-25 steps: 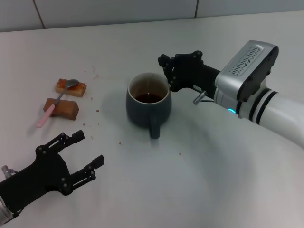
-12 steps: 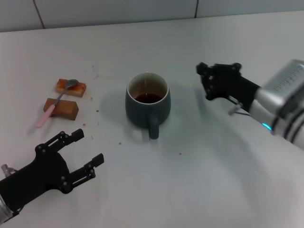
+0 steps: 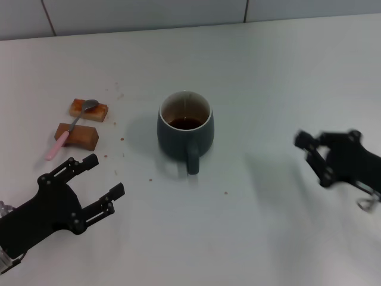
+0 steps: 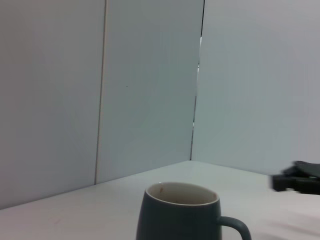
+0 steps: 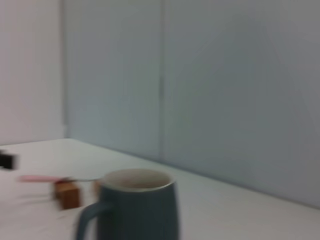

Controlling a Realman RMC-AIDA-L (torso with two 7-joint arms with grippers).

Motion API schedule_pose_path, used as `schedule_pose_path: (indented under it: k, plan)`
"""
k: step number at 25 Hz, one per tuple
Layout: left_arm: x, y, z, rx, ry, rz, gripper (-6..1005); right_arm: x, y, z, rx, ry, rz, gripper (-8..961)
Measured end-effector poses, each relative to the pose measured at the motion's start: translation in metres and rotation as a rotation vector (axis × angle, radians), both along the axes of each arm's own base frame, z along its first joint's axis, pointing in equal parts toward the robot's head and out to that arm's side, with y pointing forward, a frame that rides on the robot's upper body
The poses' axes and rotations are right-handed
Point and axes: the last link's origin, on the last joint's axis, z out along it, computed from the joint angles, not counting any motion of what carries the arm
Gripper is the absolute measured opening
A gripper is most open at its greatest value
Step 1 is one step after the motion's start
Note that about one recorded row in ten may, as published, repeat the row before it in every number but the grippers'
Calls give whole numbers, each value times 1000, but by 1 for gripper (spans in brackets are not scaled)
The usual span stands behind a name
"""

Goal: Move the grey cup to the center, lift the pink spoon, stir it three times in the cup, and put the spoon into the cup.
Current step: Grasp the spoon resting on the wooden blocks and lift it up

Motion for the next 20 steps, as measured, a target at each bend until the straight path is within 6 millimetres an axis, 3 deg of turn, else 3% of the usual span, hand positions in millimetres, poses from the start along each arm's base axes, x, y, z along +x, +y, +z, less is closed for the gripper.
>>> schedule_pose_path:
  k: [4, 8, 20]
  plan:
    - [-1, 0, 0, 2, 1, 3, 781, 8, -24, 19, -100, -18, 44, 39]
    - [-1, 0, 0, 2, 2, 5, 781, 10, -37, 22, -234, -53, 60, 40]
    - [-2, -4, -1, 0, -5, 14, 781, 12, -48, 14, -347, -89, 65, 97]
